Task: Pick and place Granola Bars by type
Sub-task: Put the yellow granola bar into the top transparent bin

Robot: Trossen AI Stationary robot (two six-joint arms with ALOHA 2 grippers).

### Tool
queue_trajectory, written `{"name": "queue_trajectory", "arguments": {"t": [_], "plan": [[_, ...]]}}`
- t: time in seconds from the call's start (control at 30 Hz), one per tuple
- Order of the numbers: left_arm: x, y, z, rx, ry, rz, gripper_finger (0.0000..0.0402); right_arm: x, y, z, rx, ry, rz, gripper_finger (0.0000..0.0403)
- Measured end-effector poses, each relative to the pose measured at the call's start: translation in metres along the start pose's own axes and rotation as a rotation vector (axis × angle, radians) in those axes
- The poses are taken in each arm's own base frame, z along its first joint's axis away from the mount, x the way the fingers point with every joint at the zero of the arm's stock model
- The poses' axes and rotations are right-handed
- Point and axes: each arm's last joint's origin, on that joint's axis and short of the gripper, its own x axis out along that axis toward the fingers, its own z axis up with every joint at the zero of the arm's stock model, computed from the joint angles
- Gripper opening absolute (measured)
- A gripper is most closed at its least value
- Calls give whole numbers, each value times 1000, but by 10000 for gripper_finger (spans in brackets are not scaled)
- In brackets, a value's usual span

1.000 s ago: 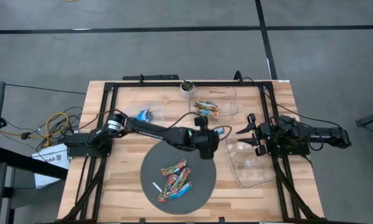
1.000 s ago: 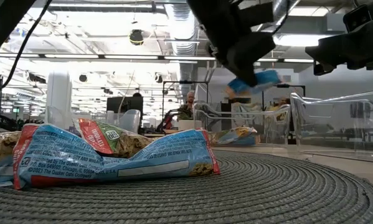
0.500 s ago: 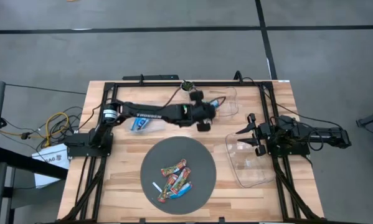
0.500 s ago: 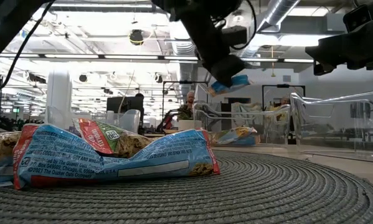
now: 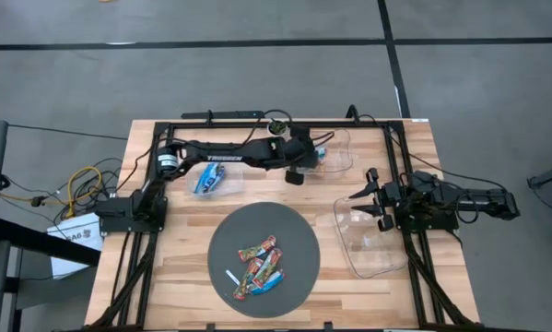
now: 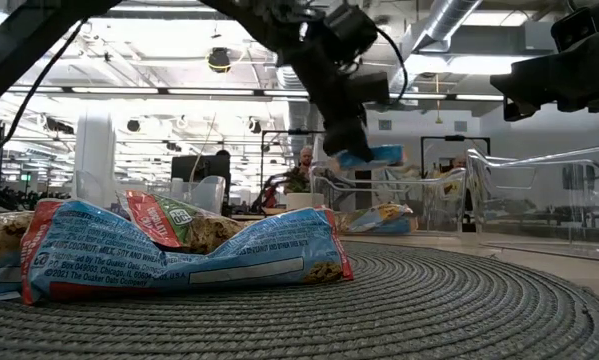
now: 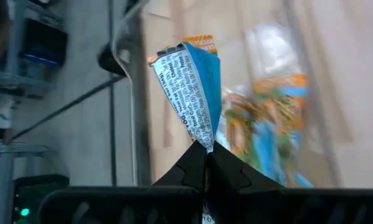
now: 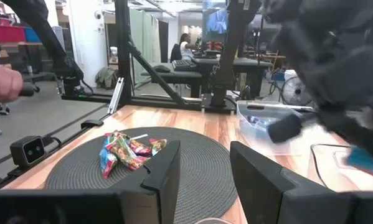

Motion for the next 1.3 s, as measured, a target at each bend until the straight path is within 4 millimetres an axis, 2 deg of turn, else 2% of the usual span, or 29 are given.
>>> {"name": "queue_trajectory", "arguments": {"t": [0.27,0.63,0.73,1.07,1.3], "plan": [[29,0,-22,-85,66,-36,0,0,0,0,0,0,0,134],[30,2,-25,-99,80,-30,4,0,0,0,0,0,0,134],[30,2,-25,-100,80,-30,25,0,0,0,0,0,0,134],[31,4,-27,-131,83,-26,138,0,0,0,0,0,0,134],[31,4,-27,-145,83,-24,162,0,0,0,0,0,0,134]]}}
